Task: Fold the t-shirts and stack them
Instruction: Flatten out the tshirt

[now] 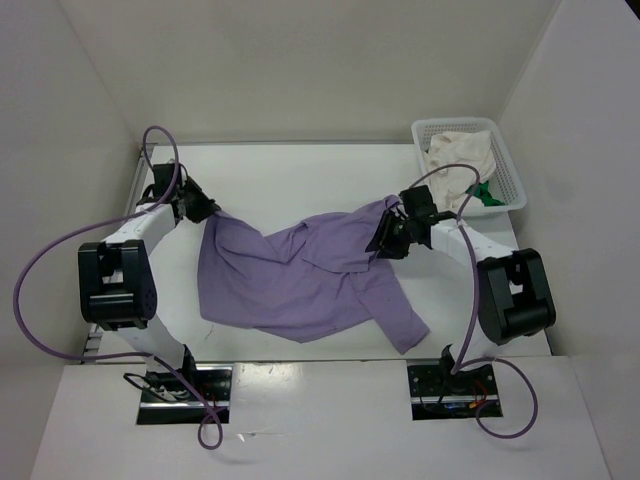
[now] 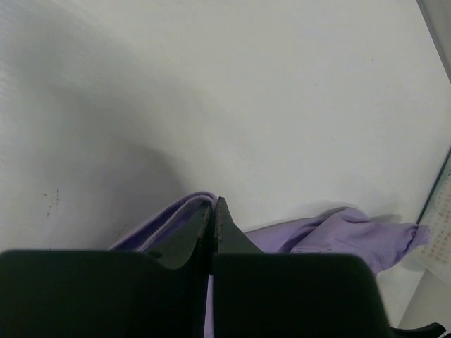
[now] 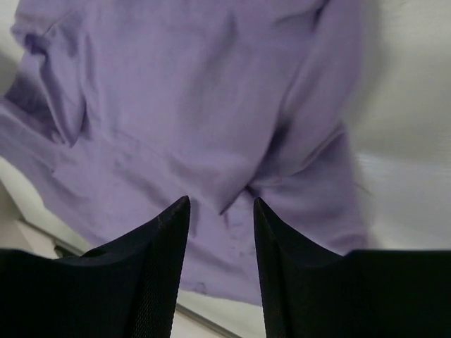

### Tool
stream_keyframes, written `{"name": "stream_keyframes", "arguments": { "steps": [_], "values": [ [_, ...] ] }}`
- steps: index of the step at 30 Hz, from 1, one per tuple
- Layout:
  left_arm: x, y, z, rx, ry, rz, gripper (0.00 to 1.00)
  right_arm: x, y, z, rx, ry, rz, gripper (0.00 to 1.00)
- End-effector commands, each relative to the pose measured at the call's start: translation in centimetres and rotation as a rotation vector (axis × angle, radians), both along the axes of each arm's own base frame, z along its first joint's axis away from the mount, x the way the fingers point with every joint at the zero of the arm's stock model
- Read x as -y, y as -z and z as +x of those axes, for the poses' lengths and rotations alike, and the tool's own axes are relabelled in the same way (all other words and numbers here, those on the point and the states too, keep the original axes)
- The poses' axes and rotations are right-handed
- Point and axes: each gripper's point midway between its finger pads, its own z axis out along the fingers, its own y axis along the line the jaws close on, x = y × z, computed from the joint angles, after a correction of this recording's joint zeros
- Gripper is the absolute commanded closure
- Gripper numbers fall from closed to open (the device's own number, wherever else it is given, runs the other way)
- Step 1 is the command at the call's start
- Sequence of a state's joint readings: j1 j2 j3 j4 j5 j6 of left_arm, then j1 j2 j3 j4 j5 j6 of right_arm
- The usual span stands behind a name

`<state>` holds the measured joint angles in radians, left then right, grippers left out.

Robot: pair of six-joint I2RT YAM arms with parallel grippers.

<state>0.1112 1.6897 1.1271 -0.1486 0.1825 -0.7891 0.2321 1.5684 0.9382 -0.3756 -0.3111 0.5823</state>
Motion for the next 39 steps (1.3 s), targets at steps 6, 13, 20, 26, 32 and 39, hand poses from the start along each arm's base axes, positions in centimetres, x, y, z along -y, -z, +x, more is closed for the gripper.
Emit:
{"name": "stream_keyframes", "arguments": {
  "steps": [6,13,20,26,32,39],
  "values": [
    [0.6,-3.0,1.7,0.101,0.031,-0.017,1.00,-3.1,0.3,0.5,-0.009,-0.094,0.096,0.56],
    [1.6,-5.8,0.6,0.162,0.051,-0.063,1.00,-3.2,0.0,1.7,0.004,-0.105,0.077,0.70],
    [2.4,-15.6,-0.4,0.356,0.088,-0.069,1.00,-3.8,-12.5,4.6,0.272,-0.108,0.125,1.00],
    [1.8,-28.3,1.4,0.607,0.101,-0.081,1.00,-4.0,-33.2,9.3,0.705,-0.100,0.173,1.00],
    [-2.3,-46.0,2.4,0.984,0.043,-0.085,1.00,-0.7,-52.4,13.7,1.128,-0.042,0.419,1.00],
    [-4.4,-48.6,-0.2,1.051,0.004,-0.027,1.00,1.5,-58.5,8.2,1.253,-0.184,0.584,1.00]
  ]
}}
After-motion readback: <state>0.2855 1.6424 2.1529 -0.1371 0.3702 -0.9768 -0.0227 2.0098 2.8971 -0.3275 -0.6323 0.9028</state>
